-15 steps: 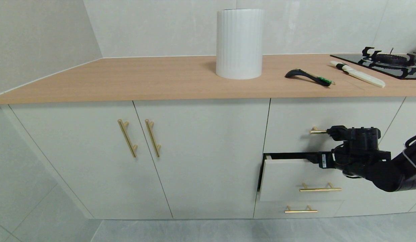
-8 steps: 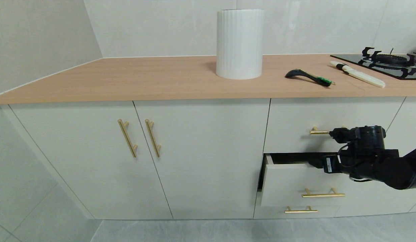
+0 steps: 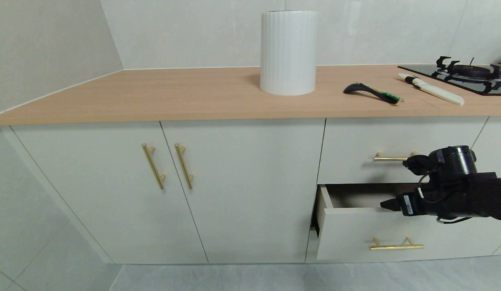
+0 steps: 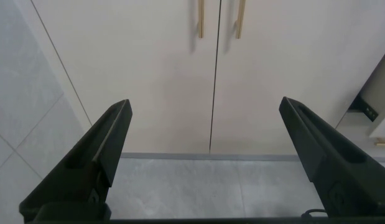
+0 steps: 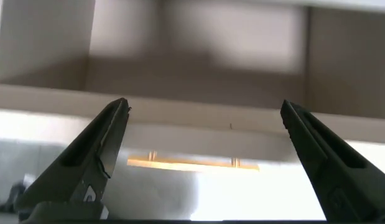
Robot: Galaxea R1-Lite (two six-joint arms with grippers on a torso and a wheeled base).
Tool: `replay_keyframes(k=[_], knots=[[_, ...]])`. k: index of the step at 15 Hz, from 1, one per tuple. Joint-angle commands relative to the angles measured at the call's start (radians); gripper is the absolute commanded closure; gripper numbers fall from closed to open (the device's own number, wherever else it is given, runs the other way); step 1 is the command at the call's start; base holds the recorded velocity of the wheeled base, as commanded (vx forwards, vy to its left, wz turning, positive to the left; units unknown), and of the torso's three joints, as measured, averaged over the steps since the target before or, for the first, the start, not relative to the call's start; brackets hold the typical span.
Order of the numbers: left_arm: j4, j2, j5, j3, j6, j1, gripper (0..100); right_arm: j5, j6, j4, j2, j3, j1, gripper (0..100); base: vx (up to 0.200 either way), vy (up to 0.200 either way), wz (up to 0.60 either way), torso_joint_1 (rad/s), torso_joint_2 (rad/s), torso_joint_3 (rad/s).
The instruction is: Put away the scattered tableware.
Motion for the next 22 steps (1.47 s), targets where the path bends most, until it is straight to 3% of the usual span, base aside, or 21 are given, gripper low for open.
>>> replay_keyframes(k=[1, 5, 19, 22], knots=[[-0.001, 0.000, 0.000, 0.000, 0.000, 0.000, 0, 0.001, 0.000, 0.047, -0.096, -0.015, 0.000, 0, 0.000, 0.000, 0.00, 0.000, 0.00, 0.000], [-0.001, 0.000, 0.000, 0.000, 0.000, 0.000, 0, 0.044, 0.017, 0.076, -0.137, -0.039, 0.017, 0, 0.000, 0.000, 0.00, 0.000, 0.00, 0.000], [0.001, 0.000, 0.000, 0.000, 0.000, 0.000, 0, 0.038, 0.049, 0.065, 0.060, -0.064, 0.055, 0, 0.000, 0.000, 0.00, 0.000, 0.00, 0.000], [-0.001, 0.000, 0.000, 0.000, 0.000, 0.000, 0, 0.035, 0.048, 0.125, 0.044, -0.065, 0.055, 0, 0.000, 0.000, 0.00, 0.000, 0.00, 0.000]])
